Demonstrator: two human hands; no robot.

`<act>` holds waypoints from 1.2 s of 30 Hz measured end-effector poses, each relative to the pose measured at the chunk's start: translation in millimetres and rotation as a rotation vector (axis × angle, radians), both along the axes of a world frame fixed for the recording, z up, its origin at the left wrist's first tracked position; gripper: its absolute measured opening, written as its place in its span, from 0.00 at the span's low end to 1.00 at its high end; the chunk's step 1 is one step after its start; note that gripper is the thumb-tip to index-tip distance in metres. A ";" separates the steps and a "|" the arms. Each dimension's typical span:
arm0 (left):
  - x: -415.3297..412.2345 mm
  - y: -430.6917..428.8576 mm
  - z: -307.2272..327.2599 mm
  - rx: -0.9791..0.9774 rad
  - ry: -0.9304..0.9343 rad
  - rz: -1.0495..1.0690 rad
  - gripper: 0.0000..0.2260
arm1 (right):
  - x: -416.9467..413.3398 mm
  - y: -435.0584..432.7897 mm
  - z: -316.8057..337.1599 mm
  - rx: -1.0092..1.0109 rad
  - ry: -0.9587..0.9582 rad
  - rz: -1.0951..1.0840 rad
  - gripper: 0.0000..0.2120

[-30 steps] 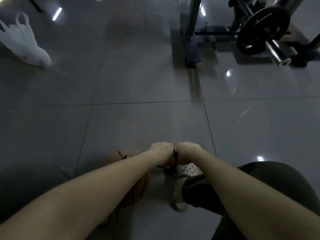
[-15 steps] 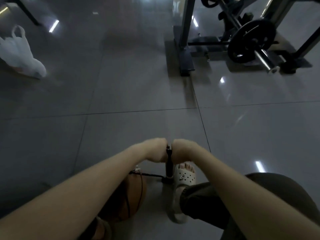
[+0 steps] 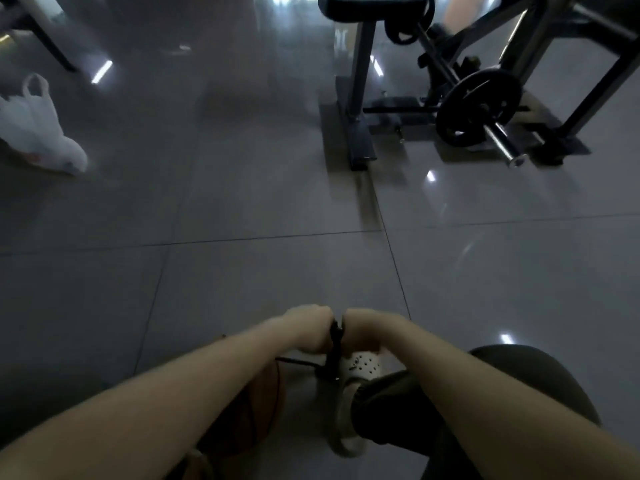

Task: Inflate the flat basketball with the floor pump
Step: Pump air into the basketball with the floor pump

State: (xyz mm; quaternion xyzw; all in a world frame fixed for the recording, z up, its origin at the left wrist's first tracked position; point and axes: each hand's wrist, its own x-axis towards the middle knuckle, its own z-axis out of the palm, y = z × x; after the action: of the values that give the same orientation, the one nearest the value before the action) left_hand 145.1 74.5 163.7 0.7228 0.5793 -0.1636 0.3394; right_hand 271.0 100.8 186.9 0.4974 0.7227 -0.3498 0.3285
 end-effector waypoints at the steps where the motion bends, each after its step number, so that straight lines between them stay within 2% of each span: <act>1: -4.7 8.7 20.5 0.003 -0.036 0.002 0.08 | -1.1 9.2 19.1 -0.006 0.020 -0.007 0.08; 4: -22.0 40.3 84.3 0.070 -0.091 0.020 0.07 | -6.7 40.3 81.3 0.040 0.089 -0.031 0.05; 7: -26.6 49.0 96.3 0.058 -0.096 0.061 0.08 | -14.6 46.7 95.5 0.084 0.124 -0.041 0.05; 9: -20.8 37.9 67.2 0.029 -0.076 0.082 0.08 | -15.8 32.5 61.5 0.122 0.062 0.005 0.02; 11: -11.5 20.3 25.9 0.032 -0.025 0.079 0.09 | -11.9 13.3 13.0 0.180 0.021 0.014 0.07; 14: 0.8 -2.6 -21.9 0.028 0.009 0.064 0.05 | -2.7 -9.9 -40.9 0.226 -0.007 -0.036 0.07; 19: 7.3 -14.9 -48.9 0.035 0.027 0.067 0.10 | -3.3 -23.7 -61.9 0.201 -0.058 -0.053 0.12; 21: 9.6 -20.0 -37.6 0.021 0.026 0.065 0.11 | -2.7 -24.4 -47.6 0.146 -0.075 -0.008 0.13; 25: -6.1 -6.4 16.3 -0.026 -0.033 0.009 0.05 | -8.0 -5.0 11.0 0.008 -0.052 0.030 0.07; 30: -26.6 34.2 106.9 0.062 -0.137 0.045 0.04 | -15.2 38.6 99.4 0.075 0.017 0.014 0.02; 32: -24.2 33.8 98.3 0.052 -0.122 0.061 0.05 | -17.5 34.9 92.2 0.116 0.006 0.043 0.04; 36: -14.6 11.3 10.8 0.039 -0.056 0.112 0.09 | -21.7 9.0 4.3 0.210 -0.075 0.090 0.08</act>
State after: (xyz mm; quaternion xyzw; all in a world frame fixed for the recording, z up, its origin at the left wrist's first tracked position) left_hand 130.5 85.8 174.5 0.6999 0.6122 -0.1129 0.3501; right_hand 249.3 109.8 191.2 0.5091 0.7640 -0.2382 0.3169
